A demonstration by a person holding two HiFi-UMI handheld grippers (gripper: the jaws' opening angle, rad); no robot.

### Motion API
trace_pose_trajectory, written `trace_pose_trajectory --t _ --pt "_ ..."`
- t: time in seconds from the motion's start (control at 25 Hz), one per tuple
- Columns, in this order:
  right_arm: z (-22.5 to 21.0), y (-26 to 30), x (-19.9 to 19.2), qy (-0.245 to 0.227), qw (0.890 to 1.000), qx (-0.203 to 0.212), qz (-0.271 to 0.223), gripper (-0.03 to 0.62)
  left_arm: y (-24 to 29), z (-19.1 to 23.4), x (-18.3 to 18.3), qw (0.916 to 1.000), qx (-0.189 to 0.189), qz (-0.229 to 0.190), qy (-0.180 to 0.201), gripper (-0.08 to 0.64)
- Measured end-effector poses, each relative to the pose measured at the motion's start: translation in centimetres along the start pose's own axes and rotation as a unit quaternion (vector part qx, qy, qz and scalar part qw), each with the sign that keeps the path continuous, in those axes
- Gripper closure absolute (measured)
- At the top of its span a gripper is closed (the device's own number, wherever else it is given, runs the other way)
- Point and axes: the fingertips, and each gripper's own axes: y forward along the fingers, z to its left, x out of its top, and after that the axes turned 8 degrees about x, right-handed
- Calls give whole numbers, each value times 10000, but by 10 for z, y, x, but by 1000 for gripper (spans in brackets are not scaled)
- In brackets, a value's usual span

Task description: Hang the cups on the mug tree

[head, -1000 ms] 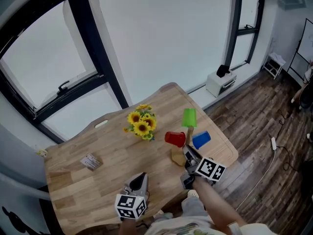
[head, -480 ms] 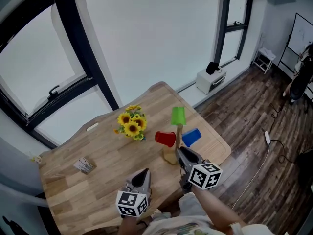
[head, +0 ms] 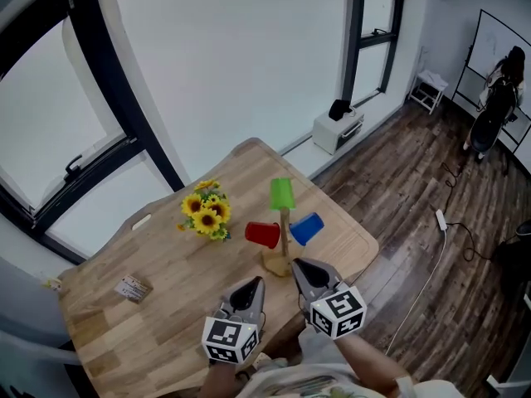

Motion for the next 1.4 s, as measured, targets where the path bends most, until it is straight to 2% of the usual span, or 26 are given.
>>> trace_pose_trajectory --t 0.24,0.44,1.4 --pt "11 -10 -2 -298 9993 146 173 594 7 -19 2 9996 -260 -20 83 557" --pt "16 -15 -1 -302 9993 183 143 594 10 -28 3 9992 -382 -44 105 557" --pt "20 -23 -11 -210 9994 145 242 594 10 -38 -1 9990 -444 -5 100 557"
